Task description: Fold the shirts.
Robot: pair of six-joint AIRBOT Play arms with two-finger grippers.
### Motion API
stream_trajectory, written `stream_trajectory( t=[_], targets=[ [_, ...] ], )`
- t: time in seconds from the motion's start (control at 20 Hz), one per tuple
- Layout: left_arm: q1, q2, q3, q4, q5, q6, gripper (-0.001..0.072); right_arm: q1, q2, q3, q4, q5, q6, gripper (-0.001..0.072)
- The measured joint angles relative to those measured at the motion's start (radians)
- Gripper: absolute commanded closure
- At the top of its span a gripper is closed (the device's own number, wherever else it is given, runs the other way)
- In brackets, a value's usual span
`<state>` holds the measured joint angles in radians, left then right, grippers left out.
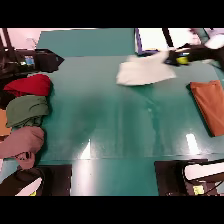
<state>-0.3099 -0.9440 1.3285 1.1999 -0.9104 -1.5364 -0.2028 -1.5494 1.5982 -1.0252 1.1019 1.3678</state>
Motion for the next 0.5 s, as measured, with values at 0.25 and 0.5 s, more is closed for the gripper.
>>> stream_trajectory(
  t=[0.25, 0.5],
  targets=[
    [-0.102, 0.000, 0.000, 0.000, 0.078, 0.000, 0.0687, -0.352, 0.129, -0.108, -0.035, -0.023, 0.004, 0.0695],
    [-0.129, 0.000, 0.000, -0.003, 0.103, -0.003, 0.0687, -0.526, 0.161, -0.131, -0.038, -0.029, 0.006, 0.0695]
  ],
)
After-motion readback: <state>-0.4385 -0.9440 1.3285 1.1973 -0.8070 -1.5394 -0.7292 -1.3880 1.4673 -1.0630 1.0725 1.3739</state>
